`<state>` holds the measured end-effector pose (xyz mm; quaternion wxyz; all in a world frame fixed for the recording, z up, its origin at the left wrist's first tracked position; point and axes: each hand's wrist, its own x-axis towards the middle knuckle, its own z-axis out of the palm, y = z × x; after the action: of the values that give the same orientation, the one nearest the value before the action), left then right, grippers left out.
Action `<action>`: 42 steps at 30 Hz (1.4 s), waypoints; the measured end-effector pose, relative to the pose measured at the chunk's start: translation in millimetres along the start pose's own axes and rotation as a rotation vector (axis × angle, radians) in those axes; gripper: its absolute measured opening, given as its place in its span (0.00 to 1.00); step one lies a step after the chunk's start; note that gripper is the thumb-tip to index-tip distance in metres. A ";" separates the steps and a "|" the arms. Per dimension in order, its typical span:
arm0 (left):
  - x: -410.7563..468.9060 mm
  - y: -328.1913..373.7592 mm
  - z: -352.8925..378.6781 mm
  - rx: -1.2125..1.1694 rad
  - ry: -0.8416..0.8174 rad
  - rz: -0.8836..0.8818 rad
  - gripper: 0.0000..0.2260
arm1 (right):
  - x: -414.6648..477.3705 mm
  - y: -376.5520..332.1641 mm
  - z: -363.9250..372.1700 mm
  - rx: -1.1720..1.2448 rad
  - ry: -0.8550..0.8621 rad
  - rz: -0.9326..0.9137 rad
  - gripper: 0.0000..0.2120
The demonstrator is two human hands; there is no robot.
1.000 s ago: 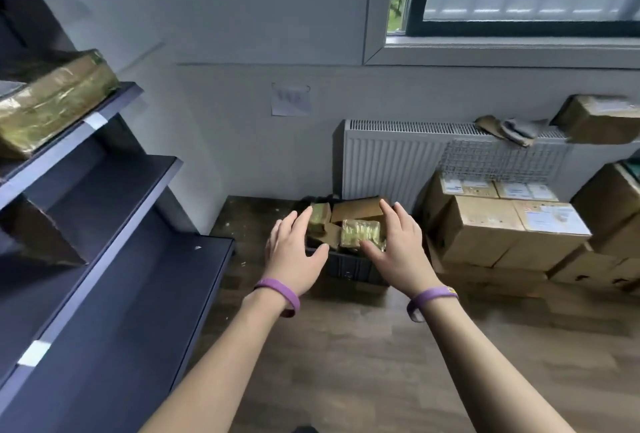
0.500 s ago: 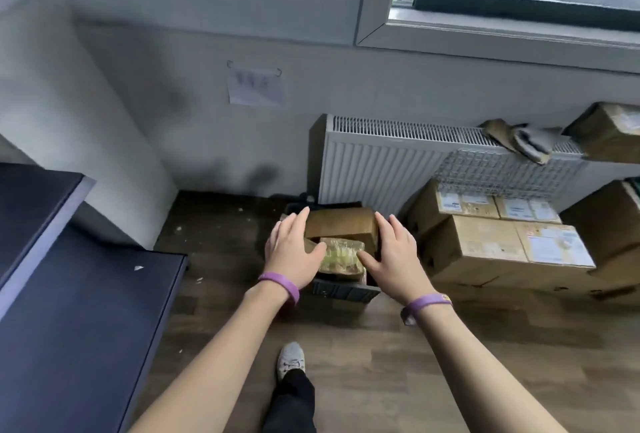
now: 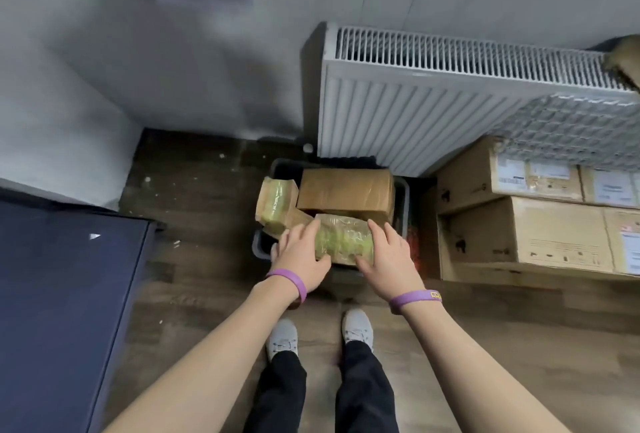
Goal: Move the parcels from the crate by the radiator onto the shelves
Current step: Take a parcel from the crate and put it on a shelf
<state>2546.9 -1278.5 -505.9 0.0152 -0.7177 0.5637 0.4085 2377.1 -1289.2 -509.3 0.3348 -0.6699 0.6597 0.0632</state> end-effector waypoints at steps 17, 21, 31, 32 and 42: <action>223.3 -74.7 202.2 -0.246 -0.112 -0.261 0.37 | 170.7 140.6 181.1 0.254 -0.213 0.106 0.42; 213.1 -61.6 192.0 -0.301 -0.057 -0.268 0.40 | 160.0 137.5 171.3 0.381 -0.165 0.082 0.43; 82.6 18.7 49.7 -0.320 0.173 -0.198 0.41 | 74.5 57.1 2.5 0.480 -0.073 0.032 0.42; 67.2 30.6 29.2 -0.321 0.191 -0.186 0.41 | 63.8 45.2 -20.4 0.473 -0.057 0.017 0.42; -73.3 117.3 -137.0 -0.539 0.602 -0.050 0.38 | -13.4 -47.8 -205.5 0.429 0.102 -0.217 0.44</action>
<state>2526.3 -1328.9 -319.0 -0.3293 -0.7972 0.3980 0.3126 2346.3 -1391.8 -327.1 0.4404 -0.6527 0.5984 -0.1483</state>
